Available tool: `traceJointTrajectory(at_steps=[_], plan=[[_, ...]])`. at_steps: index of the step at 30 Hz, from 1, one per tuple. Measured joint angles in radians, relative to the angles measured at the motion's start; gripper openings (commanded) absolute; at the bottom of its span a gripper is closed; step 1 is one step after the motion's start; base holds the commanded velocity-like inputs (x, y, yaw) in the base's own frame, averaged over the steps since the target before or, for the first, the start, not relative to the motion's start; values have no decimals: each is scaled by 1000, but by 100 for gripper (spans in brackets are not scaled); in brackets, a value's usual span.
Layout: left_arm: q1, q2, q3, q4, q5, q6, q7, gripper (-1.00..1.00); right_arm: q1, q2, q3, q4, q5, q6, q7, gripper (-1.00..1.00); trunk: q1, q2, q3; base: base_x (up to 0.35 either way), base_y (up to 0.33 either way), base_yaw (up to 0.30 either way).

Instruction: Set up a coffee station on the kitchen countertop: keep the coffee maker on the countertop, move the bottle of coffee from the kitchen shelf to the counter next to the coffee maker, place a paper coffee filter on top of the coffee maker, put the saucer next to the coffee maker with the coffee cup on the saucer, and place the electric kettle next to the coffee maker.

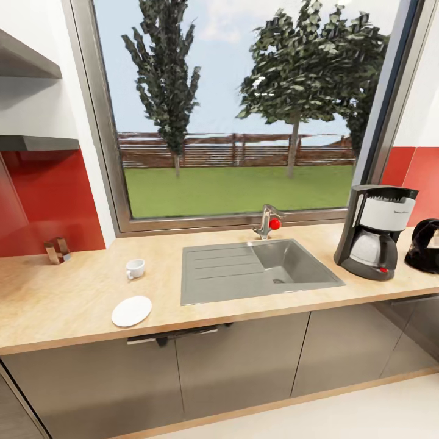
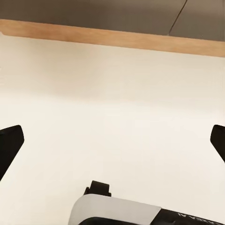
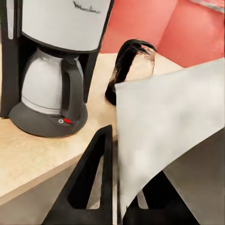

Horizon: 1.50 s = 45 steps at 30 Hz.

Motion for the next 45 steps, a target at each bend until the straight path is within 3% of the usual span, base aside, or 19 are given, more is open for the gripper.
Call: traceJointTrajectory(at_steps=[7,9,10,11,12,13,19,21,22,25,27,28,29,34,35,38,39,42,45], plan=[[0,-2,-4,1,0,3,-1,100,-116,-115,2,2,-3,46,0,-100,0,0,0,0,0,0],[0,-4,-5,2,-1,5,-1,100,-208,-177,11,26,1,54,1,-100,0,0,0,0,0,0],[0,-4,-5,3,-1,5,-1,100,-237,-190,19,41,-4,54,2,-100,0,0,0,0,0,0],[0,-5,-5,5,-1,5,-1,100,-308,-208,65,94,-5,56,12,-100,0,0,0,0,0,0],[0,-7,-5,21,-1,5,-2,100,-490,-227,227,285,-7,57,71,-100,0,1,0,0,0,0],[0,-8,-5,27,-1,5,-2,100,-594,-228,310,345,-6,57,96,-100,0,0,0,0,0,0],[0,-18,-4,36,-2,5,-2,100,-853,-212,489,539,-8,58,248,-100,0,0,0,0,0,0],[0,-20,-3,37,-2,5,-2,100,-946,-188,560,621,-8,59,340,-100,0,0,0,0,0,0],[0,-21,-2,38,-2,6,-3,100,-1017,-155,618,689,-14,60,430,-100,0,0,0,0,0,0],[0,-22,-1,39,-2,6,-3,100,-1074,-91,660,749,-10,60,524,-100,0,0,0,0,0,0],[-1,-22,-1,40,-2,6,-3,100,-1107,32,680,824,-16,60,580,-100,0,0,0,0,0,0],[0,-22,0,40,-2,6,-3,100,-1148,121,684,930,-3,57,595,-100,0,0,0,0,0,0],[0,-22,0,41,-2,6,-3,100,-1171,177,684,986,-15,60,597,-100,0,0,0,0,0,0],[0,-23,0,57,-2,6,-2,100,-1224,263,701,1133,28,58,632,-100,0,0,0,0,0,0],[0,-23,-1,74,-2,6,-2,100,-1235,283,806,1167,92,60,816,-100,0,0,0,0,0,0],[0,-23,-1,77,-2,6,-2,100,-1239,285,881,1171,162,52,982,-100,0,0,0,0,0,0],[0,-22,-1,79,-2,6,-1,100,-1240,283,913,1172,210,49,1083,-100,0,0,0,0,0,0],[0,-23,0,80,-2,6,-1,100,-1243,281,953,1174,359,23,1276,-100,0,0,0,0,0,0],[0,-23,0,81,-2,6,-1,100,-1243,280,966,1176,441,-16,1368,-100,0,0,0,0,0,0]])
